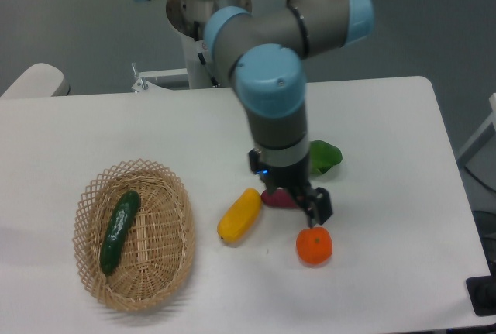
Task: Place the cucumber in the basket
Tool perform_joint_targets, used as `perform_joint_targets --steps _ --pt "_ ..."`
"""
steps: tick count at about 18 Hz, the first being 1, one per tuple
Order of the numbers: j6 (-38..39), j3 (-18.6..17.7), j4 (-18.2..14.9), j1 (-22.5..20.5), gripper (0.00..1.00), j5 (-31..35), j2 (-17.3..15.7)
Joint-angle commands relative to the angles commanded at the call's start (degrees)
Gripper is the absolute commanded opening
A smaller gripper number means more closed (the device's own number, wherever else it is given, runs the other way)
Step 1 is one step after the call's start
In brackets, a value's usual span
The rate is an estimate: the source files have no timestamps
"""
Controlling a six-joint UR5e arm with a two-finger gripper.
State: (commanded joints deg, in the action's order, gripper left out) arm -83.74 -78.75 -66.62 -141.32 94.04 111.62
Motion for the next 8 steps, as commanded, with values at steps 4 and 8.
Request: perform_joint_targets --steps 4,8 --pt "-6.2 0.0 0.0 -1.8 1.0 -0.3 -0.1" --pt "-6.5 -0.3 0.1 -1.9 1.0 -2.2 -0.1"
